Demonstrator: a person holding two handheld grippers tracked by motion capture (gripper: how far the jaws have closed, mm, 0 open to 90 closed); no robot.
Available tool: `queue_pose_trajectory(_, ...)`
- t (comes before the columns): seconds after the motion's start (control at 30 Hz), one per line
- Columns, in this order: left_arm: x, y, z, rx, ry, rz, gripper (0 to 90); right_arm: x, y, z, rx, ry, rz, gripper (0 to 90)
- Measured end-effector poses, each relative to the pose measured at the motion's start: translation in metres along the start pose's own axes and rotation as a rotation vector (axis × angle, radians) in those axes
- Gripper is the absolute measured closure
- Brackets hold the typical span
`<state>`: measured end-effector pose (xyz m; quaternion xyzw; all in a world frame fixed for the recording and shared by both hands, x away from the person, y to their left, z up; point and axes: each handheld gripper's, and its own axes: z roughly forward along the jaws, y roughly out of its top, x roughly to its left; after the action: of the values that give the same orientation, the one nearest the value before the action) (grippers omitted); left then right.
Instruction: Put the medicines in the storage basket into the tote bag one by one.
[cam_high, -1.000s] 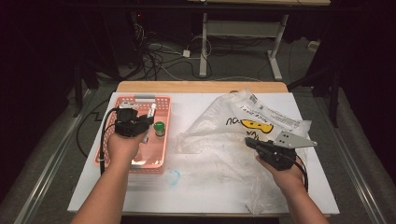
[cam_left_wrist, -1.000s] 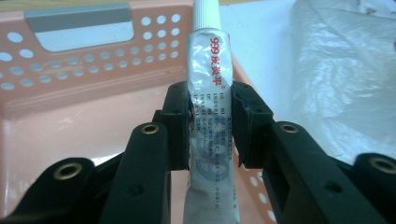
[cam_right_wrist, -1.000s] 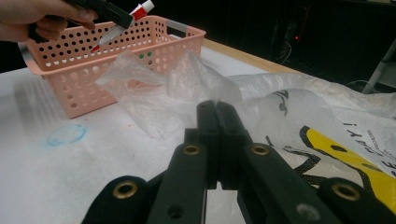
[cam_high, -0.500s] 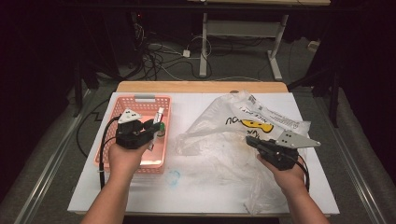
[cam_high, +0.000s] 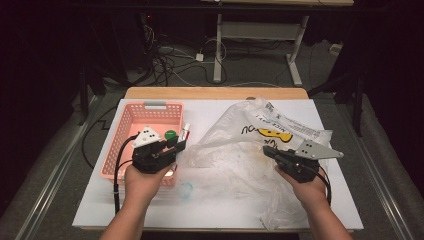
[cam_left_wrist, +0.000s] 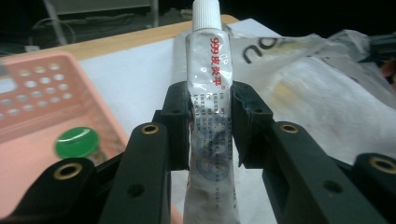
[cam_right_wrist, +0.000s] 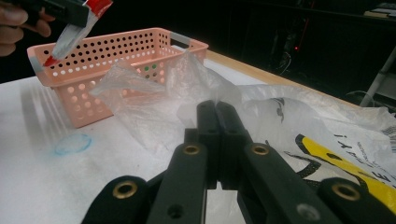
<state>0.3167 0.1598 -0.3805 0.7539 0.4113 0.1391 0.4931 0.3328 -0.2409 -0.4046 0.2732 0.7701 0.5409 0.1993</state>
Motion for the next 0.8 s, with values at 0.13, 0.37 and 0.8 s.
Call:
queue_pose_trajectory(0.13,-0.009,-0.005,0.007,0.016,-0.026,0.018,68.4,0.0,0.0,0.0,-0.005,0.001,0.002,90.0)
queue_pose_trajectory(0.37,-0.024,-0.013,0.016,0.026,-0.075,0.04,68.4,-0.002,0.0,-0.001,-0.004,0.0,0.002,90.0)
queue_pose_trajectory(0.8,-0.05,-0.024,0.025,0.04,-0.124,0.09,68.3,-0.001,0.001,0.001,-0.008,-0.003,0.007,90.0)
